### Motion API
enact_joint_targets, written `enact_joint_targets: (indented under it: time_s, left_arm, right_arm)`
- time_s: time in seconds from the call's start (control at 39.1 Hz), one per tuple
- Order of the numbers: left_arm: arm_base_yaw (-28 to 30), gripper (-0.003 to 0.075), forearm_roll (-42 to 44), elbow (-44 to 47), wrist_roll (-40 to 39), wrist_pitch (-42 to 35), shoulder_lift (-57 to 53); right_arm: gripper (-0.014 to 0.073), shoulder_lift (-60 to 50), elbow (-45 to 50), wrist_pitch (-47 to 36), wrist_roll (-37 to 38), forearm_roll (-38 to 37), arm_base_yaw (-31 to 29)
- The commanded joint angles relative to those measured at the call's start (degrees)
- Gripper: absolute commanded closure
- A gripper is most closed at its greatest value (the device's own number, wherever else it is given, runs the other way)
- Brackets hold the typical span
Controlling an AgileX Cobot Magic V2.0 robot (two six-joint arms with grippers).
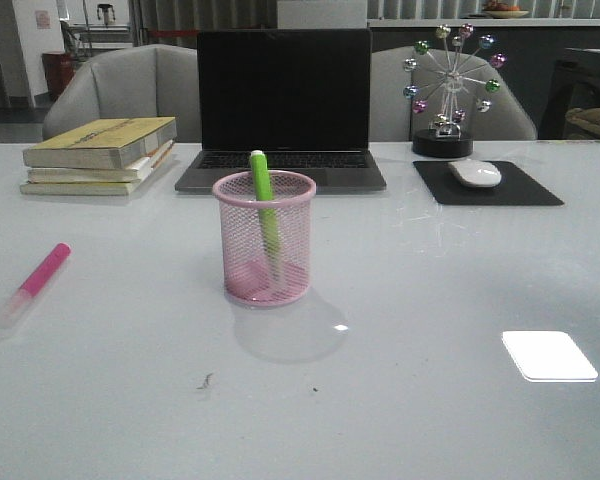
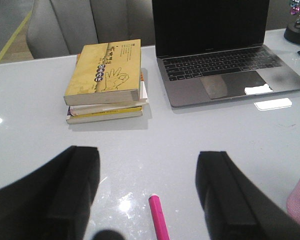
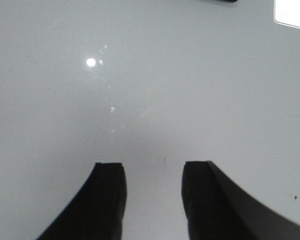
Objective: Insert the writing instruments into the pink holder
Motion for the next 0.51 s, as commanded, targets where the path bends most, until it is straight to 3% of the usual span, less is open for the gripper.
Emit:
enact_joint_targets:
  time_s: [0.0, 0.23, 0.49]
  left_arm:
    - [-0.3, 0.0243, 0.0, -2.2, -0.2, -4.9, -0.9]
    - [-0.3, 0.0242, 0.0, -2.2, -0.2, -4.7, -0.9]
    - [-0.3, 0.0238, -3.7, -4.9, -0.2, 2.9, 2.4]
  right_arm:
    - [0.02, -2.2, 0.3, -4.2, 0.2, 0.0, -0.4]
    - [0.02, -2.2, 0.8, -5.1, 0.2, 0.0, -0.4]
    - [0.02, -2.2, 0.8, -3.8, 0.2, 0.0, -0.4]
